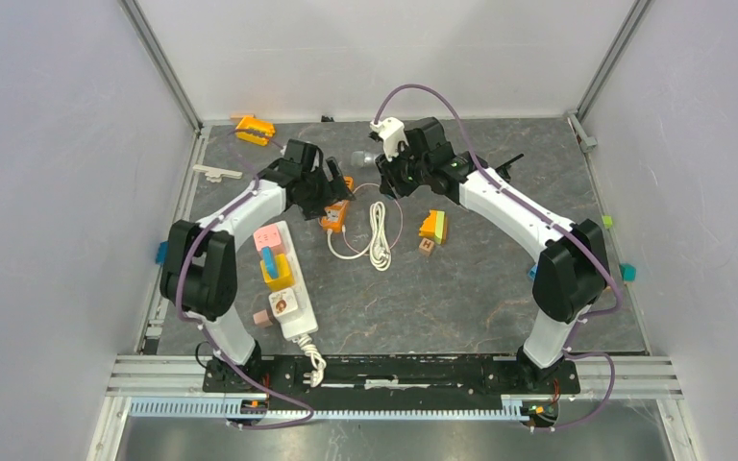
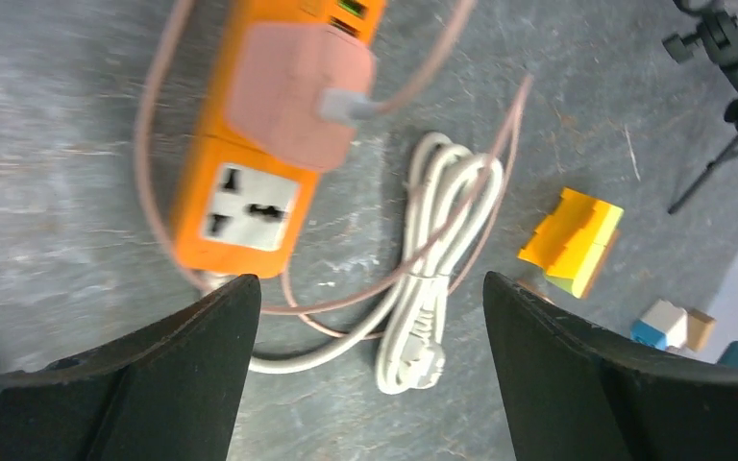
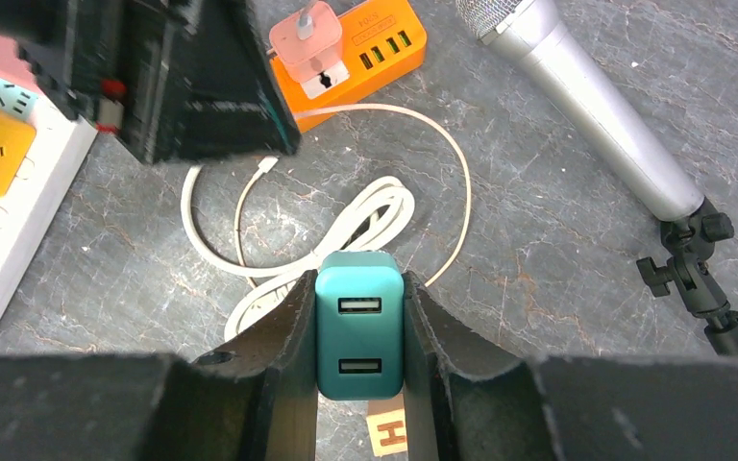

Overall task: Insert the plug
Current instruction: Move the socket to the center of the board.

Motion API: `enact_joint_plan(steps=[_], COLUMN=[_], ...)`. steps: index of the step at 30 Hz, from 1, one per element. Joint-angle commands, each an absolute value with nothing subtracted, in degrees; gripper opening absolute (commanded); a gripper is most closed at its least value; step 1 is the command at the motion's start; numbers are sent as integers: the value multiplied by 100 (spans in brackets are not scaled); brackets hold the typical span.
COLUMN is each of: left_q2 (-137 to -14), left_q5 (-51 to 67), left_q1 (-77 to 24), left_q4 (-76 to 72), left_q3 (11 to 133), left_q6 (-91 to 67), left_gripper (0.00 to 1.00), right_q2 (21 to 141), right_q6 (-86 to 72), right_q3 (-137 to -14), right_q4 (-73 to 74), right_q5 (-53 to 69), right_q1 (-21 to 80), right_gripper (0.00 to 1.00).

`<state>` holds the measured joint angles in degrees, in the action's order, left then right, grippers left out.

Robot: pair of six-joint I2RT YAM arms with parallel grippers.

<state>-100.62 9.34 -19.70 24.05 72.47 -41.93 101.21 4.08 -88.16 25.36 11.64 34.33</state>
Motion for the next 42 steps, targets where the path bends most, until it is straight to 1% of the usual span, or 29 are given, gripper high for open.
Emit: enact_joint_plan(steps=[1,5,13,19,25,29,36,40,42], left_q2=[-9775,-10033,-10752,-11023,-10967,-10659,-10231,-10038,-9941], left_q5=[310,791,2315,2900,3092,2741,2502,2385,2254], left_q1=[-1612,-1339,-1491,-1981,-2259,-2196,-2100,-2100,-2096], left_q4=[2505,1972,767,28,-558,-87,848,1309,1581], left_q3=[6888,6638,6638,6585,6370,6346,6375,6330,6337], left_q6=[-3630,-3647,-3746,-4289,-4734,-4553,-4123,-3784,-3599], left_gripper=[92,92,89,86,85,84,76,76,79], right_q2=[10039,10028,10028,10050,10145,10293,10706,11010,11087], right_q6=[343,325,274,181,4,-481,-1566,-2101,-2345], right_q3=[-8970,-8964,-9004,-8987,-9005,-9134,-9198,-9130,-9044], right_q4=[2472,2470,2462,2417,2275,2155,1916,2040,2064], right_q5=[1261,1292,1345,1375,1431,1431,1385,1412,1452], right_q1=[3401,3401,3396,3393,3388,3393,3393,3384,3387], right_gripper=[0,0,0,0,0,0,0,0,0])
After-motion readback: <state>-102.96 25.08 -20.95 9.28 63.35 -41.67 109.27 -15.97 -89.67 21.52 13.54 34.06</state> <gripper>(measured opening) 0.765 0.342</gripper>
